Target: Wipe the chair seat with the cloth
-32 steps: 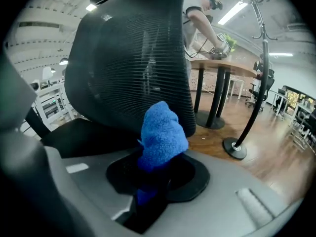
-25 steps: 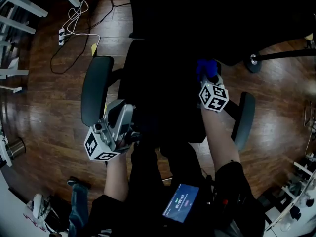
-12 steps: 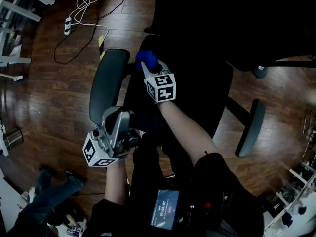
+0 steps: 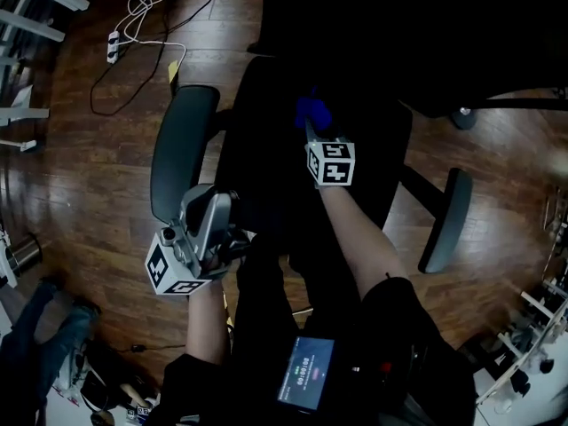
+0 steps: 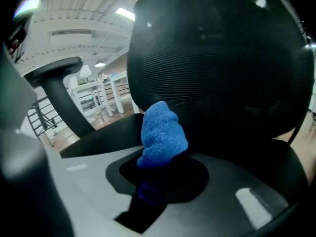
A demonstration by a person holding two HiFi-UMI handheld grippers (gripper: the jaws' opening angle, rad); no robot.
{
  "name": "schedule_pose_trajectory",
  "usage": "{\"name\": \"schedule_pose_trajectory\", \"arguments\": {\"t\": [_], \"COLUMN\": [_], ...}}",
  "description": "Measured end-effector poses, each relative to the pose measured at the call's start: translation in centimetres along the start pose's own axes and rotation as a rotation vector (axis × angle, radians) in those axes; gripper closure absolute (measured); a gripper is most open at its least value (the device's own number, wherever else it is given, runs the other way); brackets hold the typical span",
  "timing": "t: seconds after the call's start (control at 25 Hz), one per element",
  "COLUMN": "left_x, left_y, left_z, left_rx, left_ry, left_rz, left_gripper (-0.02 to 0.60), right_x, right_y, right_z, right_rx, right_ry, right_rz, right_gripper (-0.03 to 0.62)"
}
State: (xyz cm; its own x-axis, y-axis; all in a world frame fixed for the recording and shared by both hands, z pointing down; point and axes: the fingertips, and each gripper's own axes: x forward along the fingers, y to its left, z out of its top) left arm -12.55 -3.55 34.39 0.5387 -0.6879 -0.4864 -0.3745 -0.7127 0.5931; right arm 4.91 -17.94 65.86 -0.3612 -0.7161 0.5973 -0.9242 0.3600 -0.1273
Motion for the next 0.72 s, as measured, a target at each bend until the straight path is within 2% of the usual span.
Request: {"name": "schedule_pose_trajectory", "arguments": {"t": [0.2,0.32,0.6,0.72], "left_x": [1.2,1.6,1.9,1.9], "left_y": [-0.7,-1.1,-1.4,-1.5], "left_z": [-0.3,-0.4,-1.0,-0.5], "left_rx": [-0.003,-0.005,-0.008,-0.001], "left_ry": [0.002,0.003,0.010,-0.005], "left_rz": [-0.013,-0.024,-0.031,-0.027], "left_gripper": [0.588,0.588,0.588,0.588], "right_x": [-9.0,-12.8,-13.6,-12.9], "right_y": [-13.0,-17.4,-18.6,-15.5], "right_z": [-4.6,-5.3,-5.1,-2.8], "right_rx": [0.064,0.076,0.103,0.099], "right_ry": [0.030,0.022,0.003,-0.060], "right_rz": [-0.252,-0.342,-0.383,-0.321], "right_gripper": [0.500,0.500,0.500,0.500]}}
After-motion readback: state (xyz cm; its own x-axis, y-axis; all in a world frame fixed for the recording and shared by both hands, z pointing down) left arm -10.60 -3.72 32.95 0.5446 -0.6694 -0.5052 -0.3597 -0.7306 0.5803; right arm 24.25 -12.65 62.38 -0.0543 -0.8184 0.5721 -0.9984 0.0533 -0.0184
